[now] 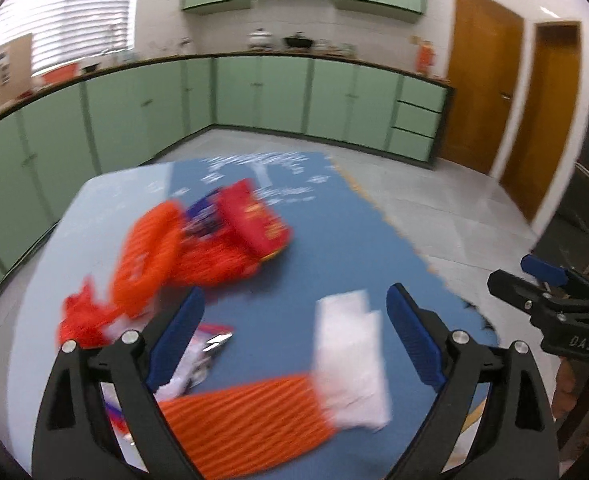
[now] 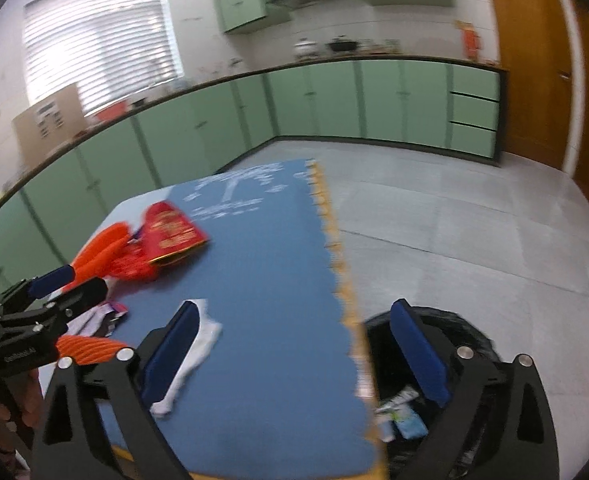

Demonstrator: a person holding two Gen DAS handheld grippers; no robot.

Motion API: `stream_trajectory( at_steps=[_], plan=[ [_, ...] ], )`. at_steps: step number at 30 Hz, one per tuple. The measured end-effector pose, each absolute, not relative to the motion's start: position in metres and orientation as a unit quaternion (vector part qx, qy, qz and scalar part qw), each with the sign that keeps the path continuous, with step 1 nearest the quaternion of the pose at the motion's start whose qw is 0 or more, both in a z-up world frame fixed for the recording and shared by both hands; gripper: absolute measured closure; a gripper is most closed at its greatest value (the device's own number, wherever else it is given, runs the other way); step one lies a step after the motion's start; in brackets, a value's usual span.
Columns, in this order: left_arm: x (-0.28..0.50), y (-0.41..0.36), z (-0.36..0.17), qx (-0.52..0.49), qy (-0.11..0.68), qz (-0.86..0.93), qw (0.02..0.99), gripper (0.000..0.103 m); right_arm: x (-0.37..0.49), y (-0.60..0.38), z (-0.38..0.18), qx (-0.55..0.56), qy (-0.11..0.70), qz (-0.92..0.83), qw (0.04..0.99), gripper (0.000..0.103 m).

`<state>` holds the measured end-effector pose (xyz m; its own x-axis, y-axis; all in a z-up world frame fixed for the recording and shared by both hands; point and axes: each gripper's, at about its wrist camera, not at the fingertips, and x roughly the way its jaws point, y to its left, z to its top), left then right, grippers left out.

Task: Collect trash
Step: 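Grasp the white tissue on the mat with the right gripper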

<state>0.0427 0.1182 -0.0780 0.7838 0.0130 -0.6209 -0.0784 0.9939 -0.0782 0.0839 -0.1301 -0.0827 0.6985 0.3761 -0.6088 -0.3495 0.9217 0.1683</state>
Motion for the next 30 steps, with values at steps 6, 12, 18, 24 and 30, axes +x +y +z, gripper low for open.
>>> stream_trajectory(
  at_steps=[6, 12, 18, 24, 30],
  plan=[
    [0.013, 0.149, -0.095, -0.056, 0.355, 0.051, 0.932, 0.013, 0.081, -0.082, -0.099, -0.006, 0.358, 0.239, 0.903, 0.007],
    [0.007, 0.159, -0.108, -0.062, 0.372, 0.055, 0.924, 0.013, 0.076, -0.065, -0.101, -0.016, 0.363, 0.252, 0.897, 0.015],
    [0.008, 0.166, -0.124, -0.067, 0.390, 0.056, 0.917, 0.014, 0.073, -0.061, -0.097, -0.022, 0.356, 0.248, 0.901, 0.020],
    [0.009, 0.167, -0.134, -0.074, 0.404, 0.055, 0.910, 0.057, 0.072, -0.057, -0.099, -0.025, 0.360, 0.249, 0.899, 0.022],
    [0.007, 0.166, -0.129, -0.077, 0.394, 0.047, 0.915, 0.103, 0.071, -0.048, -0.107, -0.033, 0.371, 0.256, 0.892, 0.024]
  ],
)
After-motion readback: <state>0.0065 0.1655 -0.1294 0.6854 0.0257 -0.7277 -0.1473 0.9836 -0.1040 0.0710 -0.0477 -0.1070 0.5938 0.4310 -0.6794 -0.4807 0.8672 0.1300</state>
